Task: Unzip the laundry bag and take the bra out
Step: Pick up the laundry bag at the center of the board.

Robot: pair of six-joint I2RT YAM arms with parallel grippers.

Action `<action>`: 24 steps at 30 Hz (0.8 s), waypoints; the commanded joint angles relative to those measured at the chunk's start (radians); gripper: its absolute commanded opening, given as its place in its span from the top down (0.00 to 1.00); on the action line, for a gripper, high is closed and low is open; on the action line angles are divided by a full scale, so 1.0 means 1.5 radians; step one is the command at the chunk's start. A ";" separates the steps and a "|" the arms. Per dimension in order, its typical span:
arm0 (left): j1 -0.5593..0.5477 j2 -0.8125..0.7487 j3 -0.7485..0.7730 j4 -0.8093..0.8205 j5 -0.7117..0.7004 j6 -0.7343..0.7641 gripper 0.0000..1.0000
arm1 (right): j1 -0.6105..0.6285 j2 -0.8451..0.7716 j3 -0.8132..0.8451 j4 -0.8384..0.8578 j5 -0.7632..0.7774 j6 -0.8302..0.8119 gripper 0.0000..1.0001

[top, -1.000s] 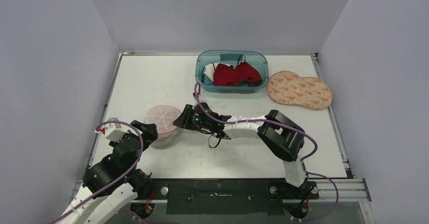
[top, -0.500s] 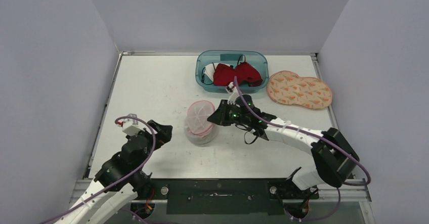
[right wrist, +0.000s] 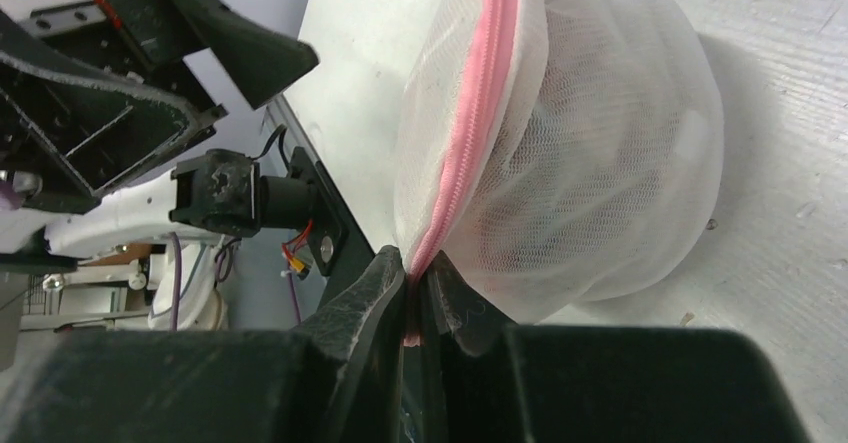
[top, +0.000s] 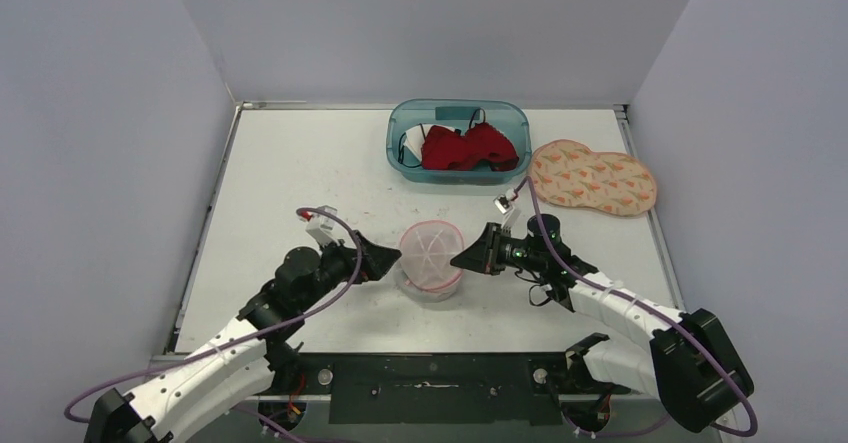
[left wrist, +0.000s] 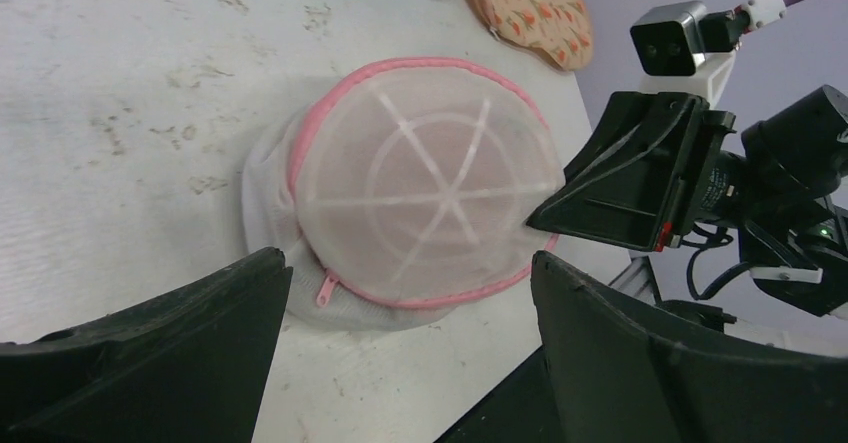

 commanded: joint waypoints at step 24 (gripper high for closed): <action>0.060 0.433 0.042 0.414 0.255 0.092 0.17 | -0.019 -0.086 -0.113 0.212 -0.112 0.103 0.95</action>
